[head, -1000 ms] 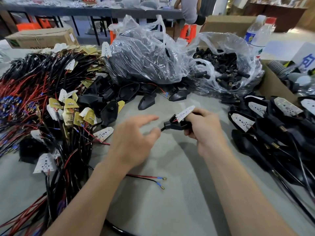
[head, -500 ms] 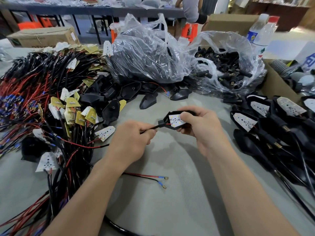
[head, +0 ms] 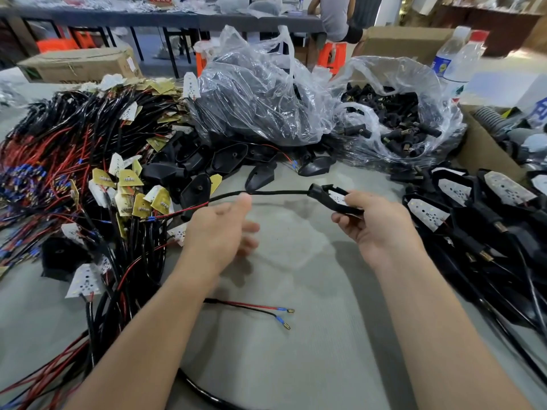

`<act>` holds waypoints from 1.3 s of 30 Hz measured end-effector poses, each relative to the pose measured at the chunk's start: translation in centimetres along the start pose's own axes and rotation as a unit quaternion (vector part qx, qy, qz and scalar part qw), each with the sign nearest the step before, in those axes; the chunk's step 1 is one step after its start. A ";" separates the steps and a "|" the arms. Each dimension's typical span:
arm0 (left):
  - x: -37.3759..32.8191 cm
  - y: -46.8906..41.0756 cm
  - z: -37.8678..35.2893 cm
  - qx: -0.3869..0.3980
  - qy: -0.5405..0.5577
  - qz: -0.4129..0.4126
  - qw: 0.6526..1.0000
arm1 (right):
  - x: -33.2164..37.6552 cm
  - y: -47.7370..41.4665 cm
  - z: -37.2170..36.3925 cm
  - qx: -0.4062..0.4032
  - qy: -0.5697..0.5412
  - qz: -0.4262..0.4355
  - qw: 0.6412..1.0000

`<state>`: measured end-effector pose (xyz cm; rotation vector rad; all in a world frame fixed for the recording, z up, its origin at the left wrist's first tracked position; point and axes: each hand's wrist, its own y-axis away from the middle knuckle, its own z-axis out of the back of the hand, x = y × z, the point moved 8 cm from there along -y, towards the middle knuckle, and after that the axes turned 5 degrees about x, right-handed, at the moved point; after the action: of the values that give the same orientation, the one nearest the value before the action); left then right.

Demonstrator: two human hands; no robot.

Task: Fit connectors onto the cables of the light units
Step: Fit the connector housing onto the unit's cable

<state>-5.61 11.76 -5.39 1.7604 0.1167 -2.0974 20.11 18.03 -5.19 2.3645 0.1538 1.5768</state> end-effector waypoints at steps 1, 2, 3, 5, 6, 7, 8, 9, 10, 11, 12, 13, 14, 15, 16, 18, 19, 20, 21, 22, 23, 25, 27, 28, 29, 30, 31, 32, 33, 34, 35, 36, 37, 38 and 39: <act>0.1 -0.2 -0.2 0.013 0.123 0.021 0.992 | 0.1 0.0 -0.2 0.017 0.035 -0.002 0.999; 0.2 -0.5 0.0 0.018 0.211 0.032 0.977 | 0.1 0.1 -0.5 0.044 0.076 -0.006 0.996; 0.1 -0.7 0.4 0.019 0.269 0.039 0.962 | 0.0 0.3 -0.9 0.084 0.122 -0.011 0.989; 0.5 -1.0 1.3 0.013 0.326 0.050 0.944 | -0.9 1.1 -2.1 0.203 0.210 -0.036 0.956; 0.6 -1.1 1.5 0.010 0.327 0.051 0.943 | -1.6 1.9 -2.9 0.272 0.243 -0.054 0.929; 0.6 -1.1 1.7 0.008 0.311 0.044 0.949 | -2.3 2.7 -3.5 0.336 0.274 -0.070 0.898; 0.3 -1.1 1.7 0.008 0.281 0.029 0.959 | -2.8 3.4 -3.9 0.386 0.317 -0.073 0.863; -0.1 -0.9 1.6 0.012 0.241 0.010 0.970 | -3.2 4.0 -4.1 0.423 0.369 -0.067 0.825; -0.5 -0.7 1.3 0.019 0.198 -0.011 0.980 | -3.5 4.5 -4.3 0.451 0.411 -0.062 0.790; -0.9 -0.5 0.8 0.031 0.152 -0.028 0.987 | -3.8 4.8 -4.5 0.468 0.432 -0.060 0.768; -1.1 -0.2 0.3 0.045 0.104 -0.039 0.993 | -3.8 5.0 -4.7 0.472 0.430 -0.059 0.768; -1.2 0.0 -0.4 0.061 0.059 -0.046 0.995 | -3.6 4.8 -5.0 0.460 0.409 -0.052 0.787; -1.2 0.3 -1.1 0.081 0.022 -0.051 0.995 | -3.2 4.5 -5.3 0.429 0.388 -0.027 0.815; -1.2 0.5 -1.8 0.105 -0.004 -0.055 0.993 | -2.6 3.9 -5.6 0.380 0.378 0.013 0.844; -1.1 0.6 -2.5 0.129 -0.024 -0.060 0.990 | -2.1 3.3 -5.8 0.326 0.366 0.051 0.870; -1.0 0.9 -3.7 0.172 -0.068 -0.074 0.980 | -1.9 2.4 -5.9 0.247 0.304 0.084 0.916; -1.1 1.0 -4.2 0.190 -0.089 -0.084 0.974 | -2.1 2.3 -6.2 0.226 0.273 0.084 0.931; -1.1 1.1 -4.6 0.204 -0.104 -0.091 0.969 | -2.2 2.2 -6.4 0.212 0.256 0.083 0.939; -1.1 1.2 -4.8 0.215 -0.115 -0.096 0.965 | -2.4 2.0 -6.5 0.200 0.250 0.081 0.944; -1.1 1.3 -5.0 0.225 -0.124 -0.099 0.961 | -2.6 1.9 -6.5 0.191 0.244 0.076 0.948; -1.1 1.4 -5.2 0.235 -0.133 -0.101 0.957 | -2.9 1.7 -6.4 0.185 0.233 0.066 0.953; -0.9 1.8 -5.6 0.260 -0.142 -0.105 0.949 | -3.4 1.1 -6.3 0.182 0.197 0.038 0.963; -0.7 2.2 -6.1 0.277 -0.146 -0.106 0.944 | -3.2 0.6 -5.8 0.158 0.139 0.024 0.977; -0.8 2.4 -6.3 0.283 -0.145 -0.105 0.942 | -2.9 0.2 -5.3 0.133 0.107 0.024 0.985; -0.9 2.4 -6.5 0.288 -0.142 -0.104 0.941 | -2.7 -0.1 -4.8 0.111 0.081 0.025 0.990; -1.1 2.5 -6.5 0.295 -0.139 -0.104 0.940 | -2.6 -0.3 -4.5 0.097 0.063 0.028 0.993; -1.2 2.5 -6.6 0.303 -0.141 -0.104 0.937 | -2.5 -0.4 -4.5 0.094 0.055 0.033 0.994; -1.3 2.5 -6.6 0.311 -0.143 -0.106 0.934 | -2.4 -0.3 -4.6 0.100 0.057 0.039 0.993; -1.2 2.4 -6.5 0.311 -0.141 -0.107 0.934 | -2.5 -0.3 -4.9 0.116 0.068 0.045 0.990; -1.1 2.2 -6.4 0.297 -0.126 -0.104 0.941 | -2.6 -0.1 -5.2 0.138 0.083 0.047 0.986; -0.8 1.8 -6.0 0.264 -0.099 -0.098 0.954 | -2.9 0.1 -5.7 0.164 0.101 0.044 0.980; -0.6 1.2 -5.4 0.216 -0.069 -0.093 0.969 | -3.1 0.3 -6.2 0.190 0.120 0.042 0.973; -0.4 0.7 -4.7 0.166 -0.040 -0.092 0.981 | -3.4 0.6 -6.6 0.217 0.141 0.045 0.965; -0.5 0.4 -4.0 0.121 -0.014 -0.095 0.988 | -3.6 0.9 -7.1 0.243 0.169 0.054 0.954; -0.7 0.1 -3.3 0.089 0.007 -0.101 0.991 | -4.0 1.2 -7.6 0.266 0.201 0.064 0.940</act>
<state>-2.42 12.89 -5.37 1.9398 0.1185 -2.3005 11.51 17.26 -5.65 2.4124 0.5927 2.3135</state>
